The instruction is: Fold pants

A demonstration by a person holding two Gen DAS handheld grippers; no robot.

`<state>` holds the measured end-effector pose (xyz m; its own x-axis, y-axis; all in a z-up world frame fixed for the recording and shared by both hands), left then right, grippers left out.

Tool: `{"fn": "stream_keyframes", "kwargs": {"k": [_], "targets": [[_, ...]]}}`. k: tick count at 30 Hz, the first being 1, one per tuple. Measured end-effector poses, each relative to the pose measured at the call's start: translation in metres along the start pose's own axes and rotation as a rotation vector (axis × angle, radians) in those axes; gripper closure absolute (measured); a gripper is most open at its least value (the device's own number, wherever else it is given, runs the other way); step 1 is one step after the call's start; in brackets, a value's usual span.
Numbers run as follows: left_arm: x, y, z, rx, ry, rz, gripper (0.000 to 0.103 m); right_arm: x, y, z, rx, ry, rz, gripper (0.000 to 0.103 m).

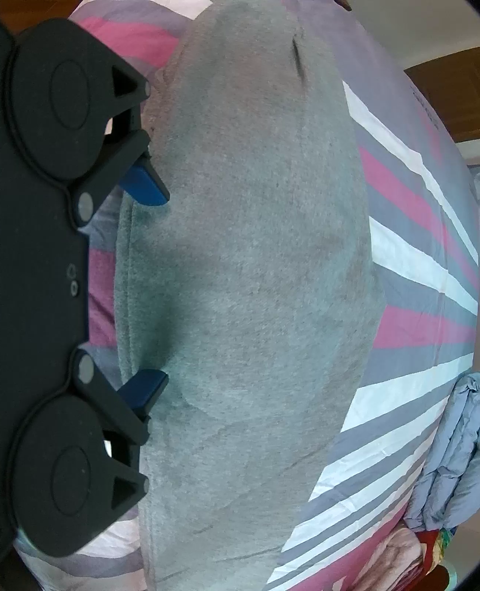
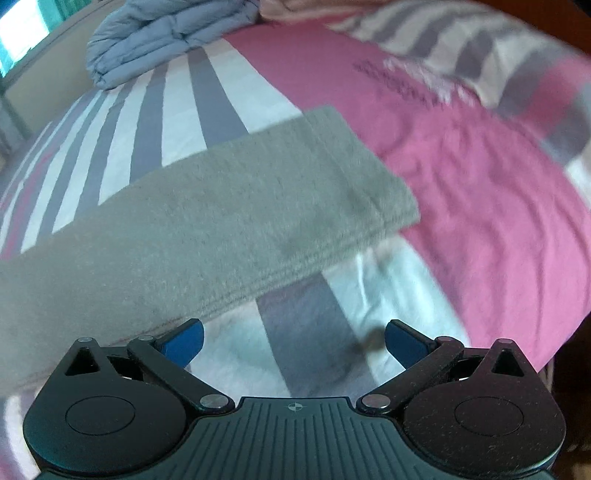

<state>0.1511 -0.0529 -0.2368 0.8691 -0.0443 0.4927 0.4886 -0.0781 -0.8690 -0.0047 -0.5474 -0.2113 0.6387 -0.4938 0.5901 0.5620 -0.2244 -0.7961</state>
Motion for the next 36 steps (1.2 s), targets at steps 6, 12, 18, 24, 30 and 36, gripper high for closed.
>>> {"fn": "stream_keyframes", "kwargs": {"k": [6, 12, 18, 24, 30, 36], "targets": [[0.0, 0.002, 0.0, -0.007, 0.003, -0.003, 0.013, -0.001, 0.004, -0.006, 0.004, 0.068, 0.005, 0.0], [-0.002, 0.003, -0.001, -0.013, 0.008, -0.008, 0.012, 0.011, 0.009, -0.005, 0.013, 0.132, 0.003, 0.0], [-0.001, 0.004, 0.0, -0.021, 0.006, -0.007, 0.011, 0.025, 0.014, -0.015, 0.012, 0.242, -0.023, 0.013], [-0.001, 0.004, 0.0, -0.021, 0.005, -0.011, 0.011, 0.04, 0.018, -0.017, -0.002, 0.282, -0.025, 0.037], [-0.001, 0.005, 0.0, -0.02, 0.011, -0.01, 0.01, 0.053, 0.024, -0.017, 0.0, 0.335, -0.052, 0.071], [-0.001, 0.006, 0.0, -0.021, 0.015, -0.008, 0.01, 0.056, 0.029, -0.024, 0.023, 0.396, -0.053, 0.079]]}}
Point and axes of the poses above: each gripper's, at about its wrist camera, not at the fingertips, and y roughly the way its jaws point, z to its left, x to its top, the point moved 9 cm from there along y, roughly the way its jaws point, and after that the axes turned 4 degrees about -y, right-handed, at the moved point
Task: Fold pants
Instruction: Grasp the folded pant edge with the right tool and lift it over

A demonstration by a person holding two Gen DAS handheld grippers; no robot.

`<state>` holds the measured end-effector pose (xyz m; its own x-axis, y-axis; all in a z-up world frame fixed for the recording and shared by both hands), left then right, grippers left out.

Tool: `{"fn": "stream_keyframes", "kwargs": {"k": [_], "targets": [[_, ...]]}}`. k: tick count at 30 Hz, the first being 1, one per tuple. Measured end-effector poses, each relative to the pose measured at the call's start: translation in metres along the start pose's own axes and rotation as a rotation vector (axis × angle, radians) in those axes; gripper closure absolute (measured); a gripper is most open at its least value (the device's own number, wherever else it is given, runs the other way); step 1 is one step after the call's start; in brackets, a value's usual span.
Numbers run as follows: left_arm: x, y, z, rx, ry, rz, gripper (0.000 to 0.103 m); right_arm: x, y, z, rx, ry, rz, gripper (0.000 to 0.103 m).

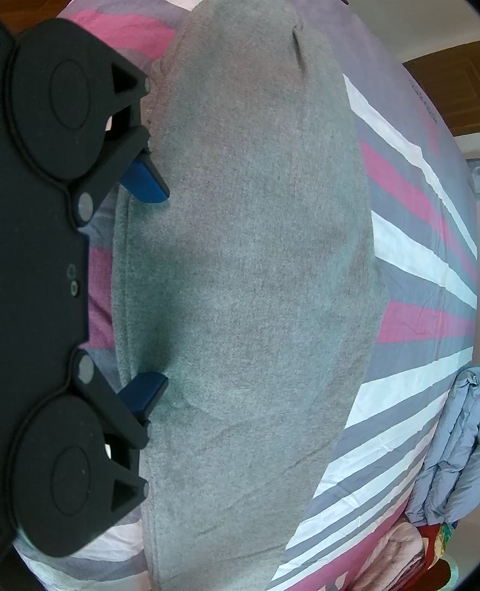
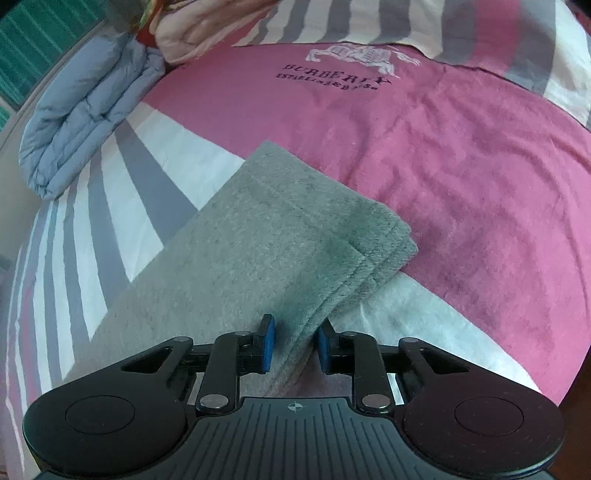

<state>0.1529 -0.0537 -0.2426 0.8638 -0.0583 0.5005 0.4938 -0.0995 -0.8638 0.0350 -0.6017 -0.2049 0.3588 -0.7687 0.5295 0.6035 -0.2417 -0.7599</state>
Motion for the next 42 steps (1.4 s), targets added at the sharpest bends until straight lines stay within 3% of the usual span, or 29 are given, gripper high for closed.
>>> {"fn": "stream_keyframes", "kwargs": {"k": [4, 6, 9, 17, 25, 31, 36, 37, 38, 40, 42], "targets": [[0.0, 0.001, -0.001, 0.004, 0.004, 0.001, 0.01, 0.002, 0.002, -0.008, 0.016, 0.088, 0.0, 0.079], [0.0, 0.001, -0.001, 0.008, 0.007, 0.002, 0.01, 0.002, 0.002, -0.005, 0.002, 0.056, 0.0, 0.079], [0.0, 0.002, -0.002, 0.011, 0.007, 0.002, 0.01, 0.001, -0.003, 0.01, -0.033, -0.093, -0.022, 0.084], [0.0, 0.0, -0.001, 0.001, 0.002, -0.002, 0.01, 0.003, -0.038, 0.063, -0.04, -0.394, -0.183, 0.086], [0.005, -0.01, 0.007, 0.004, 0.009, -0.033, 0.012, -0.015, -0.064, 0.142, 0.012, -0.66, -0.331, 0.086], [0.016, -0.018, 0.034, 0.009, -0.048, -0.057, 0.012, -0.059, -0.091, 0.224, 0.112, -0.902, -0.435, 0.086], [0.02, -0.022, 0.069, 0.029, -0.112, -0.071, 0.012, -0.123, -0.103, 0.292, 0.223, -1.136, -0.494, 0.086], [0.02, -0.022, 0.075, 0.035, -0.121, -0.073, 0.012, -0.142, -0.106, 0.307, 0.261, -1.185, -0.504, 0.088], [0.021, -0.022, 0.081, 0.044, -0.13, -0.075, 0.012, -0.159, -0.108, 0.319, 0.293, -1.229, -0.515, 0.102], [0.022, -0.021, 0.091, 0.052, -0.149, -0.074, 0.012, -0.194, -0.11, 0.342, 0.341, -1.318, -0.537, 0.103], [0.021, -0.02, 0.101, 0.057, -0.174, -0.066, 0.012, -0.227, -0.095, 0.359, 0.379, -1.369, -0.5, 0.103]]}}
Point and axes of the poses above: each gripper's, at about its wrist camera, not at the fingertips, and y roughly the way its jaws point, z to its left, x to its top, the point moved 9 cm from there along y, roughly the way its jaws point, and after that the axes turned 4 degrees about -y, right-handed, at the moved point
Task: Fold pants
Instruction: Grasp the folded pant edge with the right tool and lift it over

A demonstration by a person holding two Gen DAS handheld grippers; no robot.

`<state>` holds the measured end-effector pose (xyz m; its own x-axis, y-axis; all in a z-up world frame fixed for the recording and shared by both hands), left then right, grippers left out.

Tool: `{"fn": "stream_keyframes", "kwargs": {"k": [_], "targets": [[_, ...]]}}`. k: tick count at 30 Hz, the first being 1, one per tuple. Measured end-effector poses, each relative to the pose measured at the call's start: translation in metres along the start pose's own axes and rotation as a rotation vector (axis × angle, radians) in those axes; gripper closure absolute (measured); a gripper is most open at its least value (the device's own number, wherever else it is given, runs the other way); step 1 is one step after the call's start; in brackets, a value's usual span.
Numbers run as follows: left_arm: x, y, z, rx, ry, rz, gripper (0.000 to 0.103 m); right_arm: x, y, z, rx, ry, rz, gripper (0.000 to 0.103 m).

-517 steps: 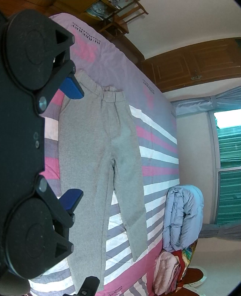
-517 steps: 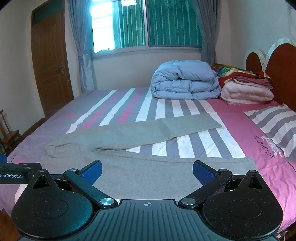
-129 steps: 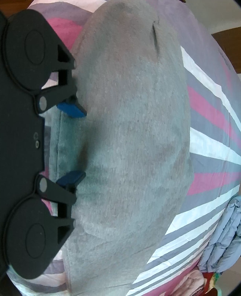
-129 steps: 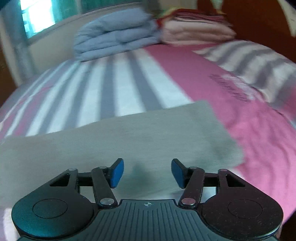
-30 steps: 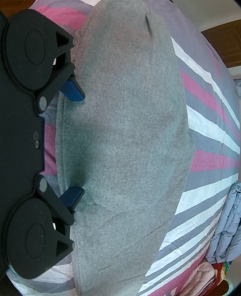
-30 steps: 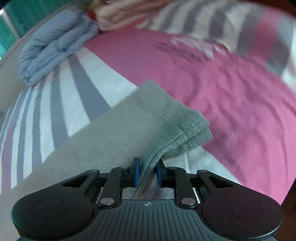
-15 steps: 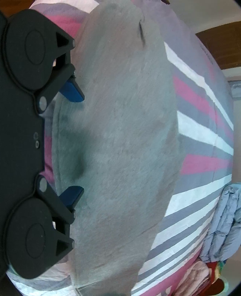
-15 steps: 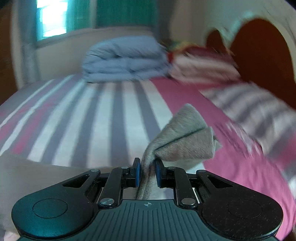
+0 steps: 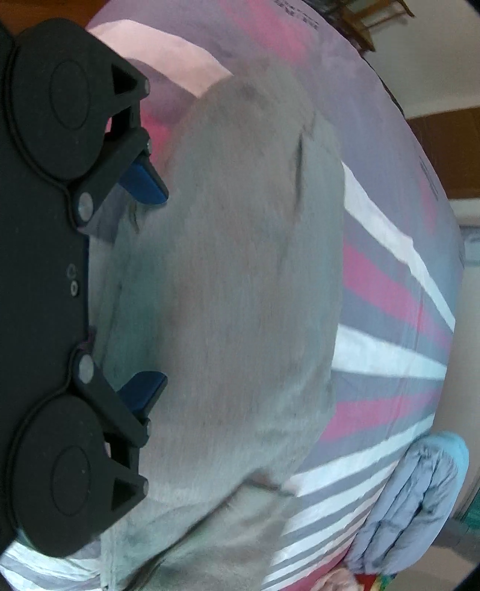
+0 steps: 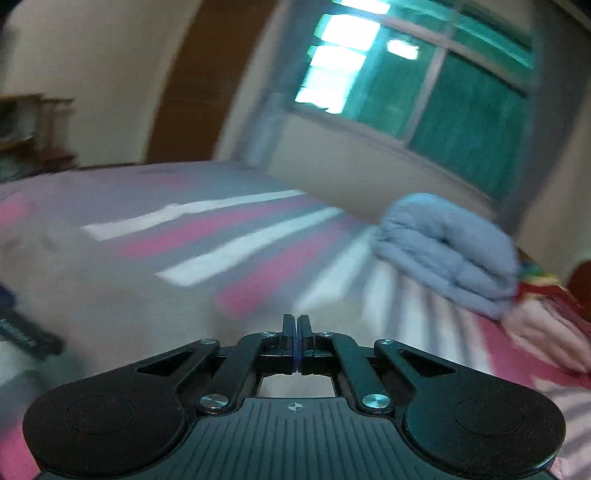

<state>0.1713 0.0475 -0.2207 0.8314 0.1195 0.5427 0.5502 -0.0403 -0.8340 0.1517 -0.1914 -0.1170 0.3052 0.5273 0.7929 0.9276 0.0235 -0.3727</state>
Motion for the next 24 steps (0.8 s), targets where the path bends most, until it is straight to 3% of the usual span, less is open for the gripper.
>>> {"fn": "stream_keyframes", "kwargs": {"k": [3, 5, 10, 15, 16, 18, 19, 20, 24], "targets": [[0.002, 0.0, 0.01, -0.005, -0.024, 0.005, 0.012, -0.022, 0.039, 0.047, 0.162, 0.038, 0.147, 0.102], [0.002, -0.001, 0.009, -0.02, -0.023, 0.008, 0.012, -0.035, 0.051, 0.055, 0.215, 0.13, 0.195, 0.102], [0.007, -0.001, -0.014, -0.064, 0.03, 0.021, 0.012, -0.065, 0.059, 0.022, 0.147, 0.229, 0.261, 0.102], [0.015, 0.002, -0.072, -0.162, 0.079, 0.068, 0.012, -0.106, 0.047, -0.04, 0.028, 0.292, 0.325, 0.101], [0.016, 0.005, -0.084, -0.173, 0.095, 0.075, 0.012, -0.114, 0.046, -0.052, 0.003, 0.304, 0.336, 0.094], [0.019, 0.009, -0.112, -0.206, 0.132, 0.099, 0.012, -0.13, 0.033, -0.077, -0.039, 0.338, 0.345, 0.052], [0.019, 0.012, -0.125, -0.222, 0.144, 0.113, 0.012, -0.135, 0.025, -0.085, -0.064, 0.346, 0.334, 0.016], [0.019, 0.015, -0.137, -0.24, 0.152, 0.127, 0.012, -0.141, 0.017, -0.092, -0.095, 0.338, 0.312, 0.007], [0.013, 0.039, -0.174, -0.326, 0.086, 0.253, 0.02, -0.153, 0.005, -0.095, -0.139, 0.235, 0.301, 0.007]]}}
Point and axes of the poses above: each gripper's, at about its wrist camera, not at the fingertips, and y roughly the way its jaws point, z to its left, x to its top, the point moved 9 cm from there along y, roughly the way its jaws point, and after that the axes turned 4 degrees about -y, right-handed, at the moved point
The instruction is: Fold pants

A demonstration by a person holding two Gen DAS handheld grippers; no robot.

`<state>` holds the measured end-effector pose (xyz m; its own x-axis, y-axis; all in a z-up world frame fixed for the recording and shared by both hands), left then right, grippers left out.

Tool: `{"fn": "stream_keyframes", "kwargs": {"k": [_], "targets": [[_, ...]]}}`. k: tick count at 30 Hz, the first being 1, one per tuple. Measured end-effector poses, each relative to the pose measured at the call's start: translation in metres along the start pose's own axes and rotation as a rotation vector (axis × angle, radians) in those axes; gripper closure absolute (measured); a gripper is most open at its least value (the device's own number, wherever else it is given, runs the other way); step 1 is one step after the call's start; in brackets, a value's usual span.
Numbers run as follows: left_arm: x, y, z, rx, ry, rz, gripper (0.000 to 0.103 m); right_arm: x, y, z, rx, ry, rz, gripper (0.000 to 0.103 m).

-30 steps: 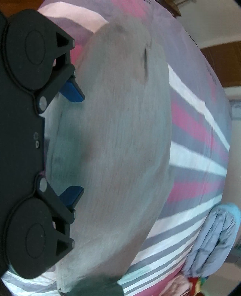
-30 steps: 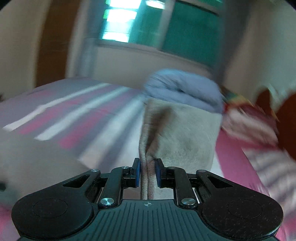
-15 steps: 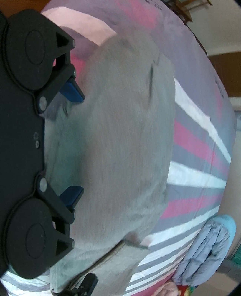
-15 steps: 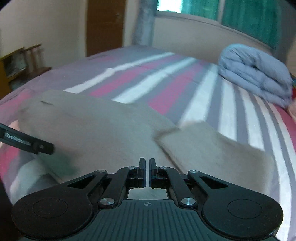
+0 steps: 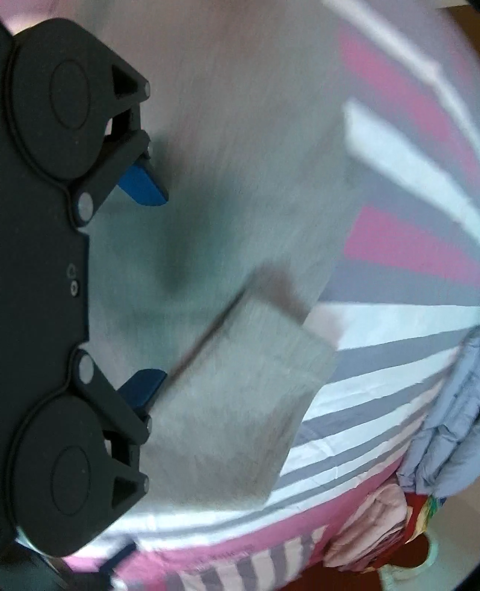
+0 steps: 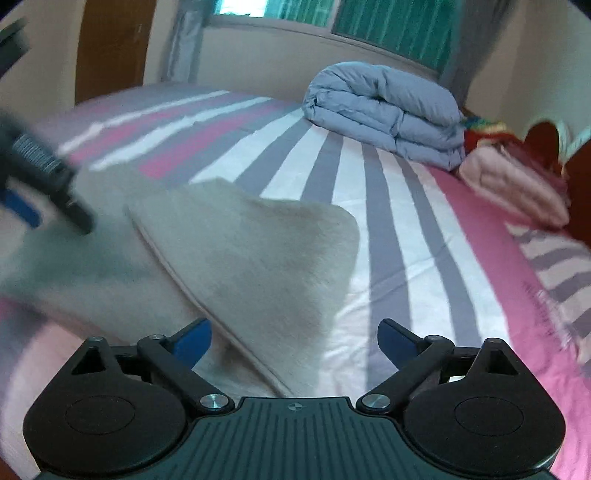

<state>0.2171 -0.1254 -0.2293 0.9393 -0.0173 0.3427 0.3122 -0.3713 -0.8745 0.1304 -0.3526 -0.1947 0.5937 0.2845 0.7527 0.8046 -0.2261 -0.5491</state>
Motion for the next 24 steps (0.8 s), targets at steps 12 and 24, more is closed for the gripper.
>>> {"fn": "stream_keyframes", "kwargs": {"k": [12, 24], "targets": [[0.016, 0.039, -0.016, -0.038, -0.13, -0.015, 0.024, -0.044, 0.015, 0.003, 0.049, 0.091, 0.063, 0.007], [0.028, 0.036, -0.012, -0.096, -0.205, -0.105, 0.085, -0.057, 0.013, -0.005, 0.076, 0.206, 0.084, 0.007]]}}
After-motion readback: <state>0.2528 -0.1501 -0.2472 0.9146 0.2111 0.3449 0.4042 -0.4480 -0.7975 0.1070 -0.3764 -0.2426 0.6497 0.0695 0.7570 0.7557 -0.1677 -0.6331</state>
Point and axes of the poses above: each gripper's, at about its wrist camera, not at the fingertips, and y roughly the way its jaws point, z to its left, x to its top, the point moved 9 cm from there along y, roughly the way its jaws point, and after that the axes turned 4 degrees about -y, right-handed, at the moved point
